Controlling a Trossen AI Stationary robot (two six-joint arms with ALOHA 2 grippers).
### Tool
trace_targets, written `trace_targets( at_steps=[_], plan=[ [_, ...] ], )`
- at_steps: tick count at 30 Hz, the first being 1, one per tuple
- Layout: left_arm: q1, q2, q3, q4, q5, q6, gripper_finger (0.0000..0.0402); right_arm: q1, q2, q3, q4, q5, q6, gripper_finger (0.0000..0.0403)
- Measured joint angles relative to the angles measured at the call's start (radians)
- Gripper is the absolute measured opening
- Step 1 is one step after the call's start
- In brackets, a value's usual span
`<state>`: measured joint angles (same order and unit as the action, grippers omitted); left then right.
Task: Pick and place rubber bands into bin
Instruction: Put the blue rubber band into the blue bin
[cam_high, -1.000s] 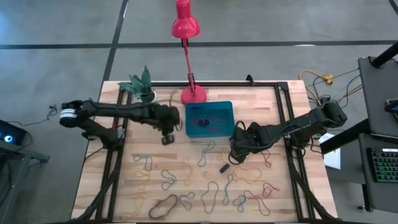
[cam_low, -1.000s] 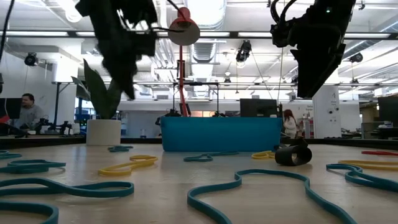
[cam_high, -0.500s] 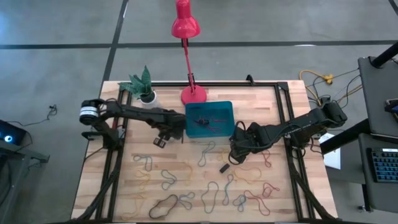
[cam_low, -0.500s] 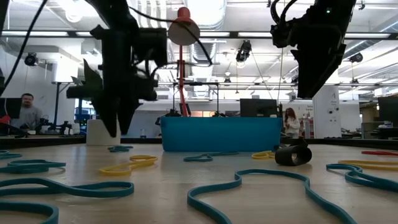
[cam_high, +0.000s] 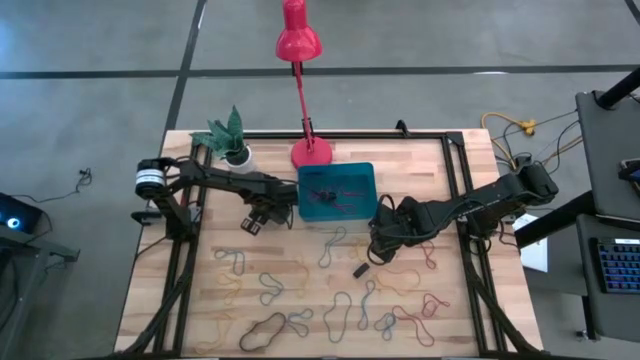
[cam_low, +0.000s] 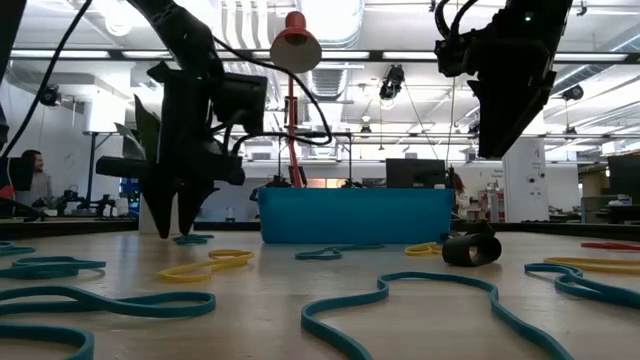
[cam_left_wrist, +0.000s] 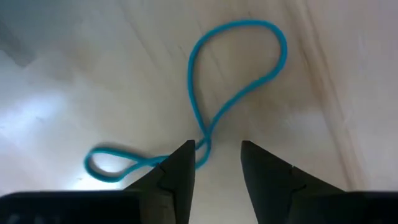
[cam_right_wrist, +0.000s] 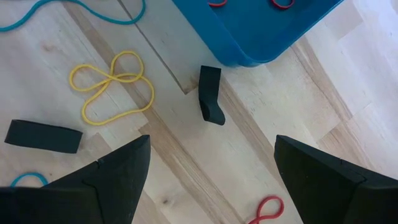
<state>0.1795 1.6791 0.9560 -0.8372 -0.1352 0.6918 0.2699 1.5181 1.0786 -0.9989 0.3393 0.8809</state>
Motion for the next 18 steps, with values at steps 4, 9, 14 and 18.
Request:
trace_targets(
  at_steps=[4,9,14,18],
  plan=[
    [0.002,0.000,-0.013,0.017,0.019,0.012,0.0108,0.000,0.000,0.000,0.001,0.000,-0.002,0.0325],
    [0.005,0.003,-0.010,0.017,0.025,0.033,0.0079,0.000,0.000,0.000,0.004,0.000,-0.001,0.0325],
    [0.007,0.003,-0.007,0.062,0.028,0.033,0.0060,0.000,0.000,0.000,0.007,0.001,0.011,0.0325],
    [0.013,0.003,-0.007,0.085,0.029,0.032,0.0057,0.000,0.000,0.000,0.008,0.001,0.015,0.0325]
  ],
)
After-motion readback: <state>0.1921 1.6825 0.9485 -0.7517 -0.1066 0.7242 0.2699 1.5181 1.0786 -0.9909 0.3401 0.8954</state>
